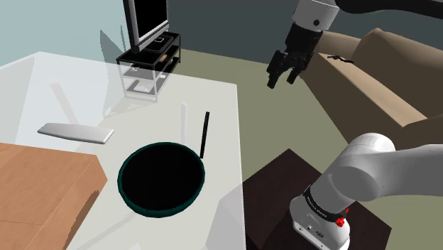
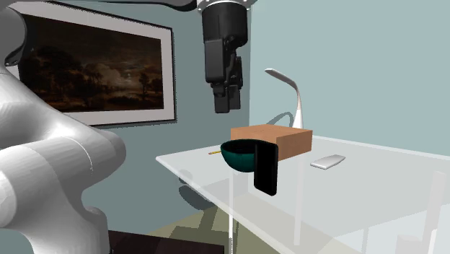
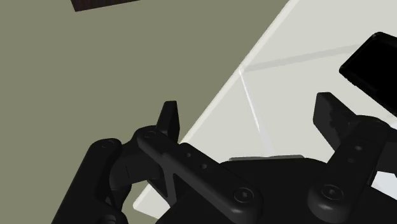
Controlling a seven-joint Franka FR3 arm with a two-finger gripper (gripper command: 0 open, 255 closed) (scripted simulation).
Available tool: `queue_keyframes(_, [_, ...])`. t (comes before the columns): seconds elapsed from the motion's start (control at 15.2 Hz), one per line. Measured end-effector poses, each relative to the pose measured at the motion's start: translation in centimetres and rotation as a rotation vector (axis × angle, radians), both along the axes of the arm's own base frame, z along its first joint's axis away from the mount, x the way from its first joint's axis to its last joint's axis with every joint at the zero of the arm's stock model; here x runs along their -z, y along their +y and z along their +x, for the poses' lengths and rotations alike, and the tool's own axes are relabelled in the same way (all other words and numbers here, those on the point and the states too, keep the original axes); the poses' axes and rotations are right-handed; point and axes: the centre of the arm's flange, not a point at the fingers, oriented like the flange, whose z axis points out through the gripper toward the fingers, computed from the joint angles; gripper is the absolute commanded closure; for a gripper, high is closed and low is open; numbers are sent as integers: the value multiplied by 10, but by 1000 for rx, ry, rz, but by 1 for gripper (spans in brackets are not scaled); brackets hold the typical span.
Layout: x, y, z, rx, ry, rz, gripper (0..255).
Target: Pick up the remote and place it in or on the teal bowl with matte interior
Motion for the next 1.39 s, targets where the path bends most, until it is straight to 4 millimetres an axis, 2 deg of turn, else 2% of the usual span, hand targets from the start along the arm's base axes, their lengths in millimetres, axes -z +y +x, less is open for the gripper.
queue_keyframes(0.46, [27,83,-3,86,-35,10,0])
queue_keyframes(0.92, [51,176,3,172,-71,21,0])
queue_keyframes(1.19, [65,224,15,221,-90,26,0])
queue_keyframes(1.39, [79,235,19,233,-94,29,0])
